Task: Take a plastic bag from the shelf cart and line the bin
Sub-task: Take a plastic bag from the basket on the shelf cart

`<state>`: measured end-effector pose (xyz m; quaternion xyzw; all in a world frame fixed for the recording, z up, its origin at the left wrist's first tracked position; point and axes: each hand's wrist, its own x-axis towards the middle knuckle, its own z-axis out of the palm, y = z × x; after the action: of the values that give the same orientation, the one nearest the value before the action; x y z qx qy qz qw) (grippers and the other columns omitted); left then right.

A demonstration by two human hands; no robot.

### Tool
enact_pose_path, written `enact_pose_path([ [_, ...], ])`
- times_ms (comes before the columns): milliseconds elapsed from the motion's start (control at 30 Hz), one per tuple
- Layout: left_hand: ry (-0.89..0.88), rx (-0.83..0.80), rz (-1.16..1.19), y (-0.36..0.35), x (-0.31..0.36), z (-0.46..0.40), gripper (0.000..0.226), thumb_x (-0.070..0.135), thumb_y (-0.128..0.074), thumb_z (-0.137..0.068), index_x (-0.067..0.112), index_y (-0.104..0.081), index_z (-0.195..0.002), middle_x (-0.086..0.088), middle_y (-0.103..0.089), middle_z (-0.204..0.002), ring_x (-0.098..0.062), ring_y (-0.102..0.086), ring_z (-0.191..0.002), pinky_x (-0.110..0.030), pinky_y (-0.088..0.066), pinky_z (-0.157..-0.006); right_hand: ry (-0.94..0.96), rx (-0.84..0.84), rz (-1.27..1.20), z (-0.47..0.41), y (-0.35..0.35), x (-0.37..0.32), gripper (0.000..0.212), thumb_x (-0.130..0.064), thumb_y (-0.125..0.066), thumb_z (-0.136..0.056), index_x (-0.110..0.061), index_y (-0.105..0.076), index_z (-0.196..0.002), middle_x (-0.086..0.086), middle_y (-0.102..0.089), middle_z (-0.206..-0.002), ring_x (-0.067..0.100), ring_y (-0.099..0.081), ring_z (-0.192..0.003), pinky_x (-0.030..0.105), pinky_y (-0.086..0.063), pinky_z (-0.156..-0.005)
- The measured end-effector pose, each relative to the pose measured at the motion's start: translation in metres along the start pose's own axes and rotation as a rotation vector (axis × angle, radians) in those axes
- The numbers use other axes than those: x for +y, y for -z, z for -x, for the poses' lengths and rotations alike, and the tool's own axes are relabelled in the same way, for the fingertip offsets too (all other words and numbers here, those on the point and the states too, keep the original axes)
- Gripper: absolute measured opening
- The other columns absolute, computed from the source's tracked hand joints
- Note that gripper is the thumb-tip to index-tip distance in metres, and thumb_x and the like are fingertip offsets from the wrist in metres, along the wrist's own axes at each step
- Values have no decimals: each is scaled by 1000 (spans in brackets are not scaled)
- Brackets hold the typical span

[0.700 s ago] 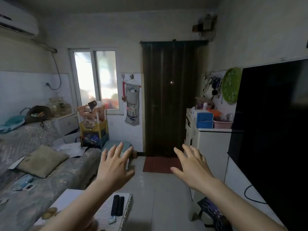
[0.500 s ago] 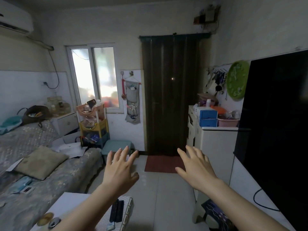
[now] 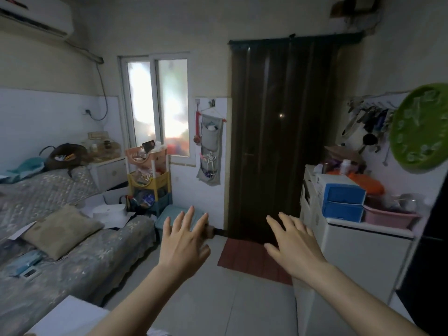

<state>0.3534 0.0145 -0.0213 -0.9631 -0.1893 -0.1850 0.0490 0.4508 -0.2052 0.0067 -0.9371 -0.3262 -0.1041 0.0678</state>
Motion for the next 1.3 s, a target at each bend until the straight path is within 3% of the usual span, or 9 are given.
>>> enact_pose_path([
  [333,125,44,-63,-76,-21,-161,77,61,-40,-86,36,1,-146,-8,1,-160,-32,-2,-146,-53,3,-115,146,-24,-63,-177,-59,8,61,-42,-39,-94,-24,-13,-146,10,-14,-157,30,-12,-142,47,-17,-115],
  [767,161,-19,-44,-190,-96,-426,77,59,-42,-85,40,2,-145,-5,4,-160,-30,2,-146,-52,5,-115,204,-51,-95,-496,-137,6,63,-42,-41,-93,-24,-13,-146,10,-14,-156,31,-12,-141,47,-15,-114],
  [1167,449,-52,-113,-272,-261,-606,69,52,-38,-89,37,-2,-146,-4,-2,-160,-27,-3,-145,-48,0,-116,458,-101,-187,-809,-236,-98,61,-44,-38,-94,-25,-13,-146,8,-14,-156,30,-16,-139,46,-20,-111],
  [1300,549,-57,-56,-301,-313,-651,67,54,-36,-88,39,-5,-145,-3,-6,-159,-26,-6,-145,-47,-2,-116,530,-54,-241,-907,-251,-147,58,-42,-42,-92,-22,-23,-143,11,-31,-147,32,-32,-128,43,-31,-103],
])
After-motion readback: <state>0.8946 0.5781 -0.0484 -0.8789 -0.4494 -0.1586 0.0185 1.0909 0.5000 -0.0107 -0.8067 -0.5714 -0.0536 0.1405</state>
